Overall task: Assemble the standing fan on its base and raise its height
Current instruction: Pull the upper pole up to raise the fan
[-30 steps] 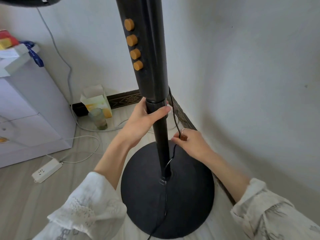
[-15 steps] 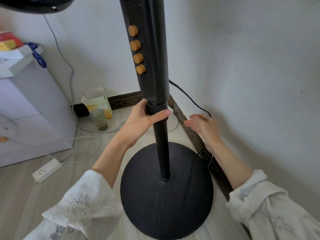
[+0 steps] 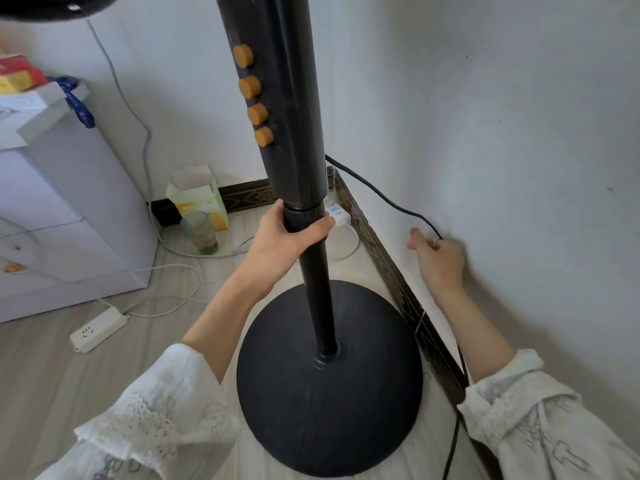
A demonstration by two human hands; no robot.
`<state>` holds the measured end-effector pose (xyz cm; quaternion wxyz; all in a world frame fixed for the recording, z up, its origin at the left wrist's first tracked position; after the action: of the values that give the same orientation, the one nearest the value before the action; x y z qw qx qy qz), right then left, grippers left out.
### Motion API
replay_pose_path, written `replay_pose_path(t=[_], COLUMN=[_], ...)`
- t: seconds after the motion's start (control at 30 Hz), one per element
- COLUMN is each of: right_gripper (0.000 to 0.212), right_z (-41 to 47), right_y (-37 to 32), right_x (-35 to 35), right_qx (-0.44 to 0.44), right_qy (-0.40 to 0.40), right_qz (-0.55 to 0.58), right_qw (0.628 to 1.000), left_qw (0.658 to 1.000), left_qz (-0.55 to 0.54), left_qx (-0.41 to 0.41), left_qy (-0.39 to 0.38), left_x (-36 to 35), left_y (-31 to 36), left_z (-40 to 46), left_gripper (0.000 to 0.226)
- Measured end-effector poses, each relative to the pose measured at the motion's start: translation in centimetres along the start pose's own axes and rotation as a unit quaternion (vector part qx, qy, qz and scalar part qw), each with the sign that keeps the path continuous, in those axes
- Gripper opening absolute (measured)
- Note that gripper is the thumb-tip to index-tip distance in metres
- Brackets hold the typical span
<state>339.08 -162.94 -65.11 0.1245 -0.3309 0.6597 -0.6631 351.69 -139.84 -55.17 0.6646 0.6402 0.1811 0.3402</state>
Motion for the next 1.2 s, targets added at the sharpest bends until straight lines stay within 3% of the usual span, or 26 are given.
replay_pose_path(t=[0.1,0.2,0.23,0.3,0.37,0.4,0.47,0.57,0.73,0.93,1.0,1.07,1.13,1.2], right_gripper=[0.024,0.02,0.022,0.033,0.047,0.048,0.036,0.023,0.02,0.017,0.017,0.019,0.02,0.02], right_z=[-0.3,-1.2,-2.0,-4.6,-6.7,-7.2,-7.3,-7.2,-6.8,-6.7,-6.6,-6.6,-6.5,-6.6], right_y=[-1.1,-2.0,-2.2,-2.9,-3.4,-3.5,-3.7,-3.4,-2.7,-2.7,-2.8,-2.9,-3.0,-2.9], right_x=[-2.4,-6.3,-8.1,-11.8,-14.0,-14.7,-15.8,-16.0,-16.5,-16.8,-16.8,-16.7,-16.8,-16.8], right_qx=[0.021,0.037,0.028,-0.01,-0.014,0.007,0.059,0.092,0.097,0.114,0.111,0.107,0.109,0.109], right_qy=[-0.037,-0.17,-0.255,-0.442,-0.536,-0.533,-0.445,-0.279,-0.205,-0.224,-0.226,-0.235,-0.245,-0.24], right_qz=[-0.045,0.012,0.059,0.13,0.106,0.059,-0.009,0.022,0.049,0.082,0.083,0.081,0.075,0.072], right_qw=[0.998,0.985,0.965,0.888,0.837,0.844,0.894,0.956,0.973,0.964,0.964,0.963,0.96,0.962], left_qw=[1.0,0.999,0.999,1.0,0.999,0.999,0.997,0.997,0.999,0.974,0.986,1.0,0.987,0.99], left_qz=[-0.005,-0.014,-0.014,-0.005,-0.007,-0.021,-0.056,-0.041,0.021,-0.009,-0.023,-0.01,-0.011,-0.005], left_qx=[0.004,0.003,-0.001,-0.008,-0.021,-0.028,-0.035,-0.039,-0.031,-0.043,-0.038,-0.019,-0.011,-0.017], left_qy=[-0.012,-0.031,-0.032,-0.026,-0.035,-0.038,-0.036,-0.049,0.033,0.223,0.163,-0.015,-0.159,-0.143], left_x=[-0.1,-0.3,-0.3,-0.3,-0.6,-0.8,-0.8,-0.8,-0.1,-0.2,0.0,-0.5,-1.2,-1.0], left_y=[0.1,0.4,0.6,1.2,1.6,1.8,1.7,1.8,2.0,2.0,1.7,1.7,1.9,2.0], left_z=[0.0,0.0,0.1,0.3,0.5,0.6,0.8,0.9,0.7,-0.9,-0.3,1.0,1.4,1.5], left_gripper=[0.029,0.037,0.036,0.029,0.019,0.015,0.011,0.014,0.009,0.024,0.022,0.017,0.017,0.014])
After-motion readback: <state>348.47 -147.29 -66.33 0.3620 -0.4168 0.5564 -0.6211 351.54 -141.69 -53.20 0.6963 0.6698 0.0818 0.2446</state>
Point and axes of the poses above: each hand's wrist, its own z-axis towards the middle knuckle, its own x-axis out of the back of the hand, y = z × x, the point moved 9 cm from there along z, towards the middle knuckle, and after that the axes turned 12 degrees about -y, right-handed, at the moved point
